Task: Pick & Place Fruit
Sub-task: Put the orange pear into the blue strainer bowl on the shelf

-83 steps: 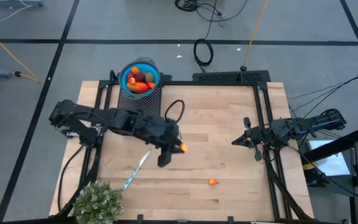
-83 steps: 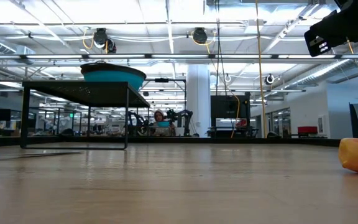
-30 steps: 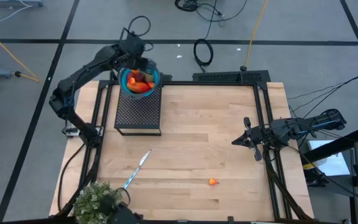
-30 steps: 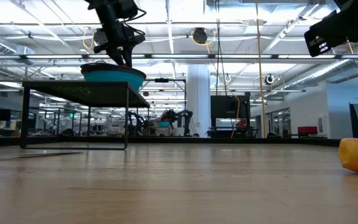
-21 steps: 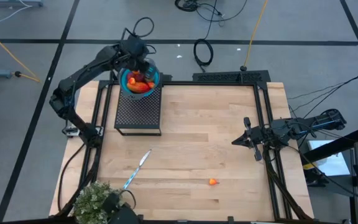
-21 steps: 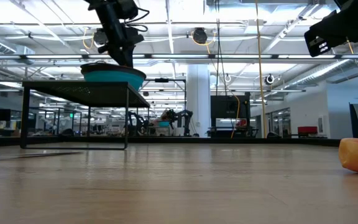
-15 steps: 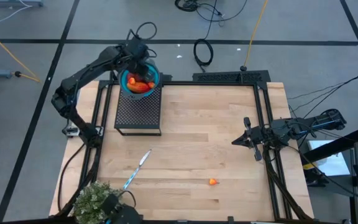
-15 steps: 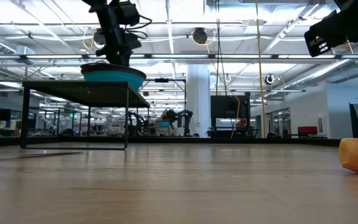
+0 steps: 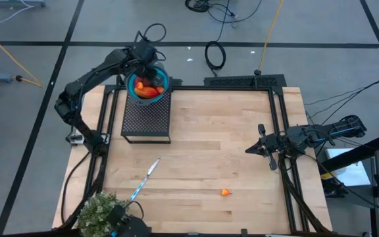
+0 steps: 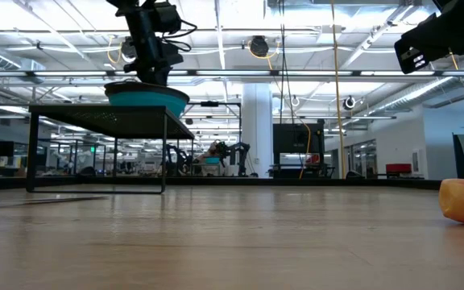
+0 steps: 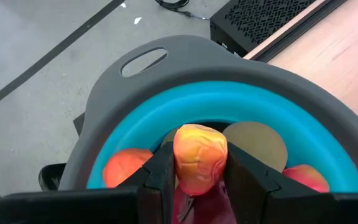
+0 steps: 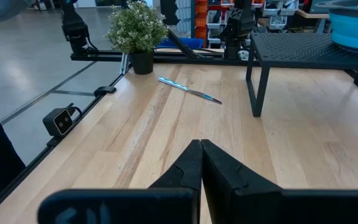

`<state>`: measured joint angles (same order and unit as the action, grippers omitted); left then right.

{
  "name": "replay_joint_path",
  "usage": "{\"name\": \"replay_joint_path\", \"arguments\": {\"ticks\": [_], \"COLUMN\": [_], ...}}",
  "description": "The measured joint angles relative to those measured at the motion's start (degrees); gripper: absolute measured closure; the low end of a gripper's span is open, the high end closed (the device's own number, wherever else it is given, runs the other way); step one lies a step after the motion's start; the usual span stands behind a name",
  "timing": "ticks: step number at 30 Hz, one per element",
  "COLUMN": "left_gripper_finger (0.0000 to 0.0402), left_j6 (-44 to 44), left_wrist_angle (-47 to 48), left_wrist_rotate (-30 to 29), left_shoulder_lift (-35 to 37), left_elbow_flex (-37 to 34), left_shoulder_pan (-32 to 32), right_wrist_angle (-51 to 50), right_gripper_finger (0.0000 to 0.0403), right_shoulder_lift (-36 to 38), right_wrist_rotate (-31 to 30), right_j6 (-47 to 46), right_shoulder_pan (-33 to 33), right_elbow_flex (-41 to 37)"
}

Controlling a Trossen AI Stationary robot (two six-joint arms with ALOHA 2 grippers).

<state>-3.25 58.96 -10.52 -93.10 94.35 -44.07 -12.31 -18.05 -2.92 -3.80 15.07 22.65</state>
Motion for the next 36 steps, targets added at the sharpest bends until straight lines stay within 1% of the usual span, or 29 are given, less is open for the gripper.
{"name": "replay_joint_path", "arguments": {"ticks": [4,11,15,17,19,22,24,27,31,36], "left_gripper_finger": [0.0285,0.0228,0.0205,0.0199,0.0196,0.0197,0.0202,0.0215,0.0236,0.0269], "left_j6": [0.9,1.5,1.5,1.0,-1.5,-4.2,-4.6,-4.5,-4.4,-4.4], "left_wrist_angle": [0.0,-0.1,-0.7,-0.3,-0.6,-0.6,-0.6,-2.0,-4.2,-4.1], "left_wrist_rotate": [0.0,0.0,0.0,0.0,0.9,4.4,8.3,12.4,13.6,13.5], "left_shoulder_lift": [0.0,0.0,0.0,-0.1,0.2,0.6,1.2,2.3,4.8,7.4], "left_elbow_flex": [0.0,0.0,0.1,1.3,3.4,8.0,10.6,13.2,13.4,13.1], "left_shoulder_pan": [0.0,0.0,0.0,0.0,0.2,1.6,3.1,7.1,13.7,21.5], "right_wrist_angle": [0.0,0.0,0.5,1.8,4.3,9.8,13.2,16.5,16.7,16.8], "right_gripper_finger": [0.0403,0.0403,0.0403,0.0403,0.0403,0.0403,0.0403,0.0403,0.0403,0.0403], "right_shoulder_lift": [0.0,0.0,0.0,0.0,0.0,0.0,0.0,0.0,0.0,-1.7], "right_wrist_rotate": [0.0,0.0,0.0,0.0,0.0,0.0,0.1,0.1,0.8,5.9], "right_j6": [0.0,0.0,0.0,0.0,0.0,0.0,-0.2,-3.6,-8.5,-9.3], "right_shoulder_pan": [0.0,0.0,0.0,0.0,0.0,0.0,0.0,0.0,0.0,0.0], "right_elbow_flex": [0.0,0.0,0.0,0.0,0.0,0.0,0.0,0.0,0.0,0.0]}}
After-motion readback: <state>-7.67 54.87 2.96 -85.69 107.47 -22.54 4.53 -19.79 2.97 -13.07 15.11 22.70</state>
